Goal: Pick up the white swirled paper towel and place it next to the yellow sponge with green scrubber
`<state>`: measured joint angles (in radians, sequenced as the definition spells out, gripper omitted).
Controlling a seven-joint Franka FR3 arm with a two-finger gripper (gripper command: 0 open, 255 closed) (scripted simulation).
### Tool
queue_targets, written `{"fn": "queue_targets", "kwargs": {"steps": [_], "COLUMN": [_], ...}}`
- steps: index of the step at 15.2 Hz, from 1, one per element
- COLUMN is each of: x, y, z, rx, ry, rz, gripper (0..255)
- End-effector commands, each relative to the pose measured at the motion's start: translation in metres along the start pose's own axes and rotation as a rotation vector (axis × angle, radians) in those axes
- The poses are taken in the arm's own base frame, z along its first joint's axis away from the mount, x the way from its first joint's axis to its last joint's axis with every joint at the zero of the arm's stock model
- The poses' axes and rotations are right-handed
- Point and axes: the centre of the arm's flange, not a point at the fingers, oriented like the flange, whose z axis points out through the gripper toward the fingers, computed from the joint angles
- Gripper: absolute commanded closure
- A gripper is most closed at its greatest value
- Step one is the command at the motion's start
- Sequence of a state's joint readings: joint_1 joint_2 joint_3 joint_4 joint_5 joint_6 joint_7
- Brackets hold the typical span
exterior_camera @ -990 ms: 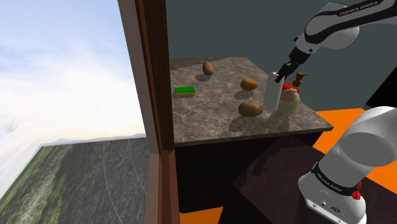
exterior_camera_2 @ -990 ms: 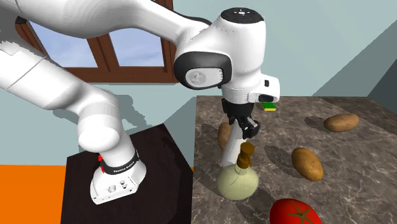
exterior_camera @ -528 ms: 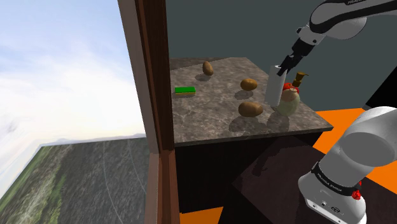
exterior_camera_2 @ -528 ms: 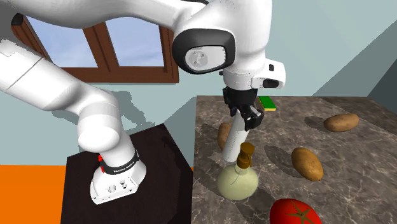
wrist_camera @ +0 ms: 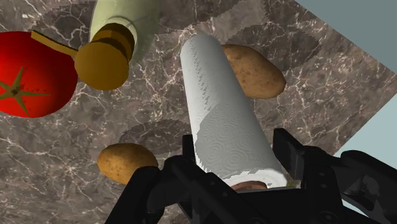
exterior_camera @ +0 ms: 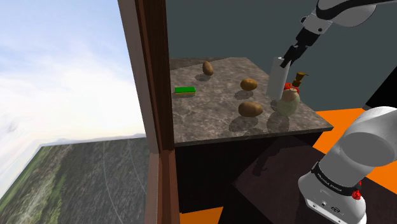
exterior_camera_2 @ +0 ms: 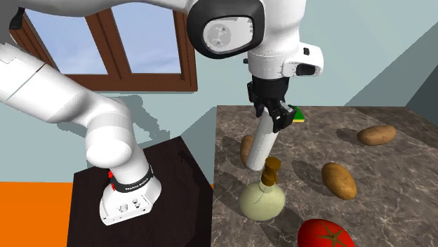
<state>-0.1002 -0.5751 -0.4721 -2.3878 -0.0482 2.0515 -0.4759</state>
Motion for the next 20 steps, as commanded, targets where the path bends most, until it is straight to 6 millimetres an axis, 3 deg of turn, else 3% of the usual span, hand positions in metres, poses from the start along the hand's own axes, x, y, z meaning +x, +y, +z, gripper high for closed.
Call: {"fn": "queue_targets", "kwargs": {"steps": [1, 20], "x": [0.003, 0.029], "y": [-0.001, -0.011], "z": [-0.011, -0.107], "rx": [0.0, 0.0], "ry": [0.0, 0.0], "rz": [0.0, 0.0], "gripper": [255, 255]}}
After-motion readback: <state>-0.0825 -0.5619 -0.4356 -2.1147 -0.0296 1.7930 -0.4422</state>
